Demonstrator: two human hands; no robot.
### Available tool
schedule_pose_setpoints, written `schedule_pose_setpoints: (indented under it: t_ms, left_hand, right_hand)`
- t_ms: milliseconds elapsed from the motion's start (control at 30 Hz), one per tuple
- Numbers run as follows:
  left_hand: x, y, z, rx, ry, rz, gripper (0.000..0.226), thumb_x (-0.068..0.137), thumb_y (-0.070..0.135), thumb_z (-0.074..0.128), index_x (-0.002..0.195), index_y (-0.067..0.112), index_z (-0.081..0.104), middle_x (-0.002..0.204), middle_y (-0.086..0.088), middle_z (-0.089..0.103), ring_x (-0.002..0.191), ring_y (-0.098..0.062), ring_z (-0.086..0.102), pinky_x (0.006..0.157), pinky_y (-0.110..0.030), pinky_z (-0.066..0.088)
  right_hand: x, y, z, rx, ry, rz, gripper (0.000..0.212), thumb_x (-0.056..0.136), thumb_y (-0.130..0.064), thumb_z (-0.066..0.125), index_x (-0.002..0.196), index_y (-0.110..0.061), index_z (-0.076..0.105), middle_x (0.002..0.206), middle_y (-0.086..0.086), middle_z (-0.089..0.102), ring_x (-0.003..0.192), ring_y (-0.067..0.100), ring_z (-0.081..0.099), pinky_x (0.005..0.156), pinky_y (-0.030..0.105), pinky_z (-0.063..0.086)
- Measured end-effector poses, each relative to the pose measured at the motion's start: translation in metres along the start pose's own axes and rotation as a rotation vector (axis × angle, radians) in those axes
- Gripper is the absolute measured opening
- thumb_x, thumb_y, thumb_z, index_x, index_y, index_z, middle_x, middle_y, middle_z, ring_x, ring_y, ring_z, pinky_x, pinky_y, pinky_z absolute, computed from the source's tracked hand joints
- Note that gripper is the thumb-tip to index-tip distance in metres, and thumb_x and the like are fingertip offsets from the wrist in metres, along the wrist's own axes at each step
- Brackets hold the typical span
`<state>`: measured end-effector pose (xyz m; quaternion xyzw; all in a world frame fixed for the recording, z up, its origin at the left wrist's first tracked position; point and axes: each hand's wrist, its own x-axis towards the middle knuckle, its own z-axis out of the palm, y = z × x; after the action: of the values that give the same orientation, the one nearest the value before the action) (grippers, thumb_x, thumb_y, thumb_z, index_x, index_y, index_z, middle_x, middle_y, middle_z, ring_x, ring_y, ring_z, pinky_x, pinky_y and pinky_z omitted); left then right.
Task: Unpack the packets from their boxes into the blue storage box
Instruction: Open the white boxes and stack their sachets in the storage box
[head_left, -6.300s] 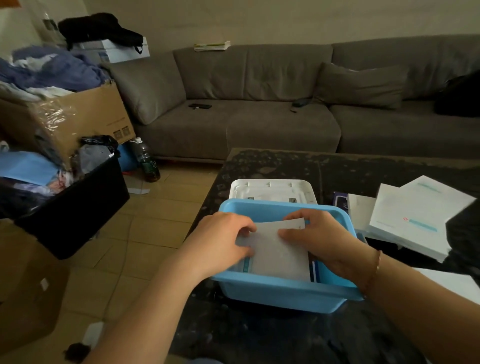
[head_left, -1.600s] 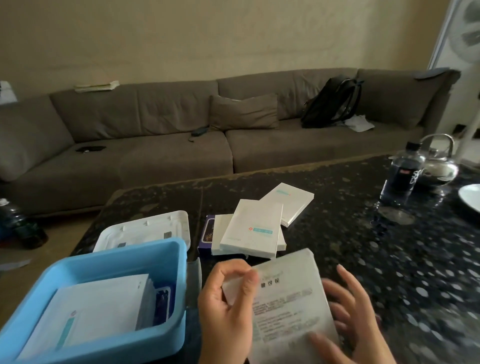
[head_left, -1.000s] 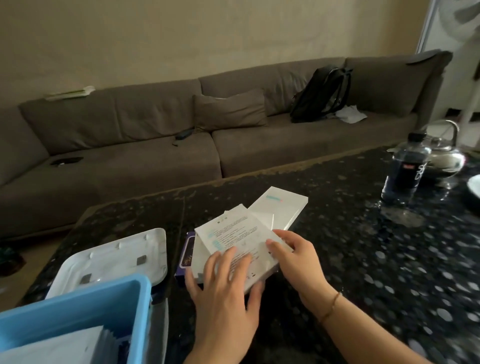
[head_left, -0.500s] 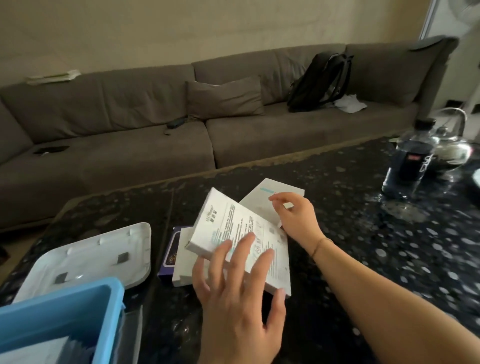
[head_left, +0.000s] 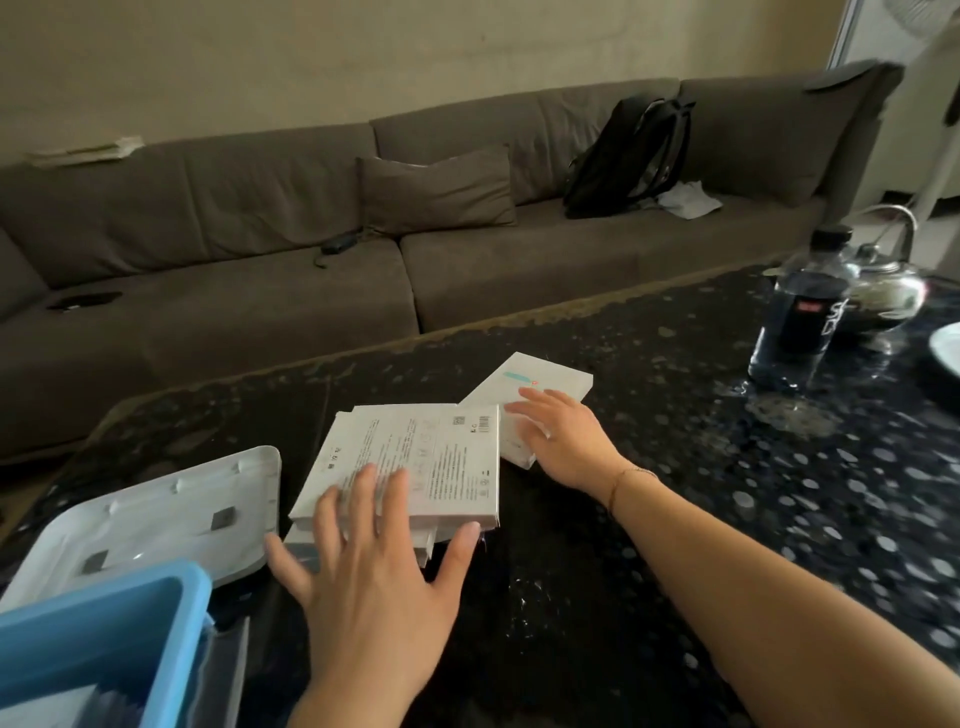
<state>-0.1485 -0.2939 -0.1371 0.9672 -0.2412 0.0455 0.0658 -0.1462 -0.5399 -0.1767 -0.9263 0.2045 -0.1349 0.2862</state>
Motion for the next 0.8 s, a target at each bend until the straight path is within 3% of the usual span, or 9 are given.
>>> schedule_pose_setpoints:
  t_ms: [100, 167, 233, 300, 367, 400, 500, 633, 800]
  left_hand:
    - [-0.001, 0.006, -0.009, 0.001, -0.052, -0.031, 0.102, 0.064, 0.08, -0.017, 0.154, 0.034, 0.002, 0.165, 0.006, -0.002, 0.151, -0.023, -0.006, 0.113, -0.068, -0.003]
    - [-0.001, 0.009, -0.01, -0.001, -0.065, -0.031, 0.103, 0.064, 0.08, -0.012, 0.155, 0.031, -0.003, 0.165, 0.002, -0.01, 0.151, -0.026, -0.012, 0.113, -0.068, -0.003]
    - [-0.004, 0.011, -0.01, -0.022, -0.001, 0.035, 0.098, 0.073, 0.08, 0.001, 0.155, 0.026, 0.006, 0.165, -0.004, -0.003, 0.151, -0.031, -0.004, 0.112, -0.069, 0.003]
    - [-0.014, 0.01, -0.002, -0.163, 0.252, 0.242, 0.079, 0.088, 0.07, 0.034, 0.148, 0.02, 0.032, 0.16, -0.01, 0.023, 0.147, -0.035, 0.018, 0.112, -0.067, 0.017]
    - [-0.03, 0.015, 0.012, -0.316, 0.517, 0.555, 0.06, 0.086, 0.048, 0.059, 0.137, 0.018, 0.047, 0.15, -0.01, 0.039, 0.139, -0.033, 0.034, 0.109, -0.063, 0.032]
    - [-0.039, 0.021, 0.019, -0.352, 0.562, 0.718, 0.056, 0.082, 0.039, 0.066, 0.132, 0.018, 0.052, 0.146, -0.009, 0.046, 0.135, -0.031, 0.04, 0.105, -0.06, 0.038]
    - [-0.059, 0.037, 0.041, -0.325, 0.473, 0.982, 0.055, 0.078, 0.033, 0.072, 0.128, 0.019, 0.057, 0.141, -0.004, 0.054, 0.131, -0.025, 0.047, 0.101, -0.052, 0.043]
    - [-0.073, 0.039, 0.058, -0.265, 0.232, 0.961, 0.066, 0.082, 0.054, 0.062, 0.137, 0.02, 0.049, 0.154, 0.002, 0.039, 0.141, -0.021, 0.036, 0.111, -0.047, 0.034]
    - [-0.097, 0.018, 0.069, -0.221, 0.133, 1.102, 0.066, 0.089, 0.064, 0.053, 0.14, 0.023, 0.05, 0.156, 0.005, 0.038, 0.147, -0.016, 0.029, 0.112, -0.037, 0.032]
  right_hand:
    - [-0.006, 0.005, 0.001, -0.252, -0.13, 0.02, 0.043, 0.101, -0.046, 0.036, 0.144, -0.043, 0.038, 0.161, -0.015, 0.018, 0.151, 0.014, 0.004, 0.12, 0.057, -0.002]
    - [-0.016, 0.006, -0.003, -0.276, -0.118, 0.026, 0.044, 0.101, -0.049, 0.035, 0.144, -0.044, 0.037, 0.161, -0.015, 0.018, 0.151, 0.014, 0.004, 0.119, 0.059, -0.004]
    - [-0.034, 0.009, -0.01, -0.272, -0.095, 0.037, 0.045, 0.1, -0.05, 0.037, 0.144, -0.044, 0.037, 0.161, -0.015, 0.019, 0.151, 0.014, 0.005, 0.119, 0.059, -0.001]
    - [-0.064, 0.016, -0.02, -0.303, -0.092, 0.032, 0.05, 0.096, -0.057, 0.038, 0.145, -0.046, 0.034, 0.161, -0.017, 0.018, 0.151, 0.012, 0.004, 0.12, 0.057, 0.002]
    - [-0.102, 0.024, -0.031, -0.335, -0.099, 0.026, 0.056, 0.092, -0.063, 0.041, 0.145, -0.047, 0.032, 0.16, -0.02, 0.016, 0.151, 0.01, 0.003, 0.121, 0.052, 0.003]
    - [-0.123, 0.027, -0.037, -0.335, -0.096, 0.016, 0.058, 0.09, -0.066, 0.042, 0.145, -0.048, 0.033, 0.159, -0.022, 0.017, 0.15, 0.008, 0.003, 0.122, 0.05, 0.005]
    - [-0.186, 0.035, -0.05, -0.297, -0.072, -0.044, 0.061, 0.082, -0.071, 0.045, 0.14, -0.051, 0.04, 0.156, -0.027, 0.021, 0.148, 0.0, 0.006, 0.122, 0.046, 0.016]
    - [-0.26, 0.038, -0.05, -0.208, -0.073, -0.167, 0.065, 0.073, -0.071, 0.056, 0.135, -0.051, 0.048, 0.153, -0.028, 0.026, 0.148, 0.002, 0.015, 0.118, 0.033, 0.026]
    - [-0.312, 0.034, -0.038, -0.191, -0.015, -0.338, 0.062, 0.072, -0.06, 0.067, 0.131, -0.042, 0.058, 0.15, -0.018, 0.041, 0.144, 0.012, 0.033, 0.111, 0.023, 0.033]
